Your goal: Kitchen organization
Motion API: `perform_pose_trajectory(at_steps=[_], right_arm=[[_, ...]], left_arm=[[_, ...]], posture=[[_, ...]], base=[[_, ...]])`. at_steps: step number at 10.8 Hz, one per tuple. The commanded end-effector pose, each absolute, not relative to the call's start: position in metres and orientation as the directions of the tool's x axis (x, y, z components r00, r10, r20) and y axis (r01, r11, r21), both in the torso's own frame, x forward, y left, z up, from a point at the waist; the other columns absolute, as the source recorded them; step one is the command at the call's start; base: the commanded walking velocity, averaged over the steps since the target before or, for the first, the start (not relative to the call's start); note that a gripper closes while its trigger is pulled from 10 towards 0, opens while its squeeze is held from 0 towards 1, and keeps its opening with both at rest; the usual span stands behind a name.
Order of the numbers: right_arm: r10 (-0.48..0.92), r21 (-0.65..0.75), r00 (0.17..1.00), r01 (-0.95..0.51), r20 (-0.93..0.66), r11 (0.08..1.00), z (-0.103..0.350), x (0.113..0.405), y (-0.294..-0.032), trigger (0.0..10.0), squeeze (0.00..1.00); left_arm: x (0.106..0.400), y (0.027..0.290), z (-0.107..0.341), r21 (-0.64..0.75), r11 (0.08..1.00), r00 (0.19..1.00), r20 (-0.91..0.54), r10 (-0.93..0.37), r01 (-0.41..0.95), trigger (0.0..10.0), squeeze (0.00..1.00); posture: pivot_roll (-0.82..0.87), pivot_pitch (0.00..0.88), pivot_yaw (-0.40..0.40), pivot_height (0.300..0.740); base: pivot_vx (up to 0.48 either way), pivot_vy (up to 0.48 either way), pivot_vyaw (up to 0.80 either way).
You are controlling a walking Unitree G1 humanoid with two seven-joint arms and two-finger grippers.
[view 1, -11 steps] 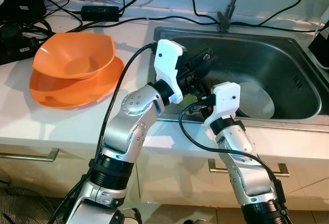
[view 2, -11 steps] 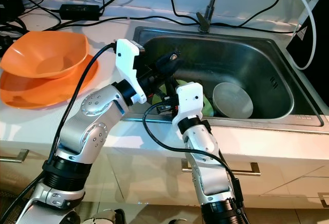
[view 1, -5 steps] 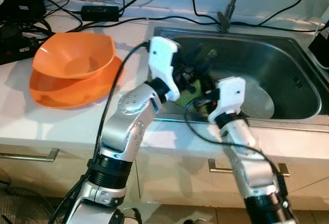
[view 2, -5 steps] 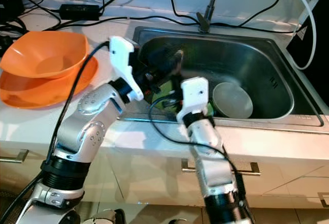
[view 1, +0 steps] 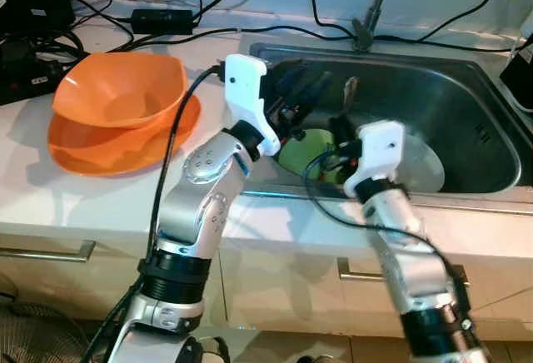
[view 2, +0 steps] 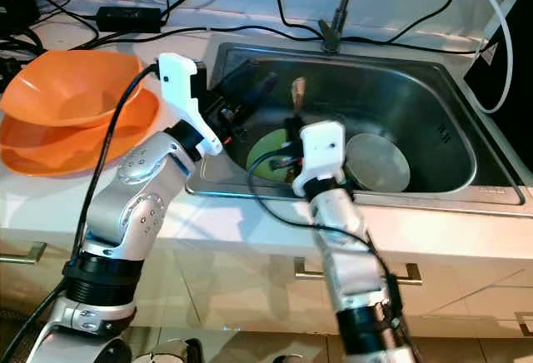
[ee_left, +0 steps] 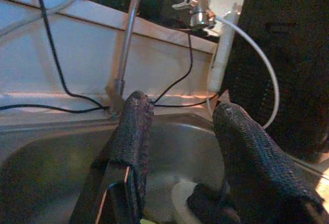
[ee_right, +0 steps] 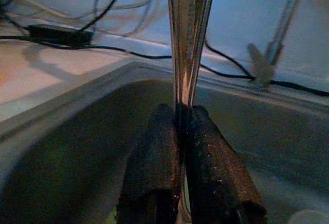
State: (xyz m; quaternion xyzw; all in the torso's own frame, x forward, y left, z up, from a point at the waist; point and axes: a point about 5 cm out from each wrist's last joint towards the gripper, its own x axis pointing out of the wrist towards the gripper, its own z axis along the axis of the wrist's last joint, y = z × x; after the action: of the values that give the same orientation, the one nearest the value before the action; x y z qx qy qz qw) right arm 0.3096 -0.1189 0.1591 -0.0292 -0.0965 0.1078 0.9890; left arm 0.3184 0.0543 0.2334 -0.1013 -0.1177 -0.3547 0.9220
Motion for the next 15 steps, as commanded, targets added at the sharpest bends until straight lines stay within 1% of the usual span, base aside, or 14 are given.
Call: perform_pose_trajectory(at_steps=[1,2,3,5,6,7,8,10,13,14,15], right_arm=[[0.180,-0.096,0.963,-0.163,0.198,0.982,0.163,0.313,-0.128,10.0,0.00],[0.134,-0.117,0.967,-0.111,0.215,0.987,0.171,0.321,-0.140,10.0,0.00],[0.121,-0.120,0.968,-0.096,0.222,0.988,0.173,0.324,-0.144,10.0,0.00],[0.054,-0.128,0.979,-0.029,0.195,0.991,0.178,0.342,-0.158,10.0,0.00],[0.041,-0.123,0.984,-0.019,0.173,0.992,0.177,0.348,-0.160,10.0,0.00],[0.034,-0.102,0.987,-0.018,0.154,0.995,0.174,0.354,-0.158,10.0,0.00],[0.066,-0.111,0.990,-0.053,0.121,0.992,0.165,0.358,-0.152,10.0,0.00],[0.075,-0.073,0.996,-0.071,0.052,0.995,0.148,0.366,-0.146,10.0,0.00],[0.084,-0.058,0.996,-0.085,-0.009,0.995,0.133,0.369,-0.142,10.0,0.00],[0.095,-0.061,0.995,-0.096,-0.027,0.993,0.126,0.369,-0.140,10.0,0.00],[0.102,-0.059,0.994,-0.104,-0.033,0.993,0.123,0.369,-0.138,10.0,0.00]], left_arm=[[0.319,0.054,0.227,-0.093,0.744,0.737,0.262,-0.623,0.662,10.0,0.00],[0.319,0.057,0.213,-0.043,0.770,0.761,0.197,-0.618,0.636,10.0,0.00],[0.319,0.058,0.207,-0.012,0.777,0.768,0.162,-0.620,0.630,10.0,0.00],[0.315,0.058,0.180,0.078,0.760,0.761,0.016,-0.648,0.645,10.0,0.00],[0.312,0.058,0.175,0.087,0.748,0.751,-0.005,-0.660,0.658,10.0,0.00],[0.309,0.056,0.170,0.096,0.731,0.736,-0.030,-0.677,0.676,10.0,0.00],[0.308,0.054,0.168,0.126,0.715,0.724,-0.051,-0.688,0.688,10.0,0.00],[0.305,0.054,0.168,0.140,0.693,0.706,-0.074,-0.705,0.707,10.0,0.00],[0.300,0.054,0.166,0.143,0.665,0.679,-0.125,-0.723,0.734,10.0,0.00],[0.297,0.054,0.158,0.147,0.647,0.663,-0.183,-0.726,0.748,10.0,0.00],[0.294,0.055,0.154,0.146,0.636,0.652,-0.208,-0.729,0.758,10.0,0.00]], posture=[[0.08,0.076,-0.056,0.740],[0.08,0.077,-0.057,0.740],[0.08,0.078,-0.056,0.740],[0.08,0.078,-0.055,0.740],[0.08,0.078,-0.055,0.740],[0.09,0.076,-0.063,0.740],[0.09,0.075,-0.065,0.740],[0.11,0.072,-0.080,0.740],[0.12,0.070,-0.096,0.740],[0.12,0.070,-0.097,0.740],[0.12,0.069,-0.097,0.740]], base=[[0.000,0.000,0.00],[0.000,0.000,0.00],[0.000,0.000,0.00],[0.000,0.000,0.00],[0.000,0.000,0.00],[0.000,0.000,0.00],[0.000,0.000,0.00],[0.000,0.000,0.00],[0.000,0.000,0.00],[0.000,0.000,0.00],[0.000,0.000,0.00]])
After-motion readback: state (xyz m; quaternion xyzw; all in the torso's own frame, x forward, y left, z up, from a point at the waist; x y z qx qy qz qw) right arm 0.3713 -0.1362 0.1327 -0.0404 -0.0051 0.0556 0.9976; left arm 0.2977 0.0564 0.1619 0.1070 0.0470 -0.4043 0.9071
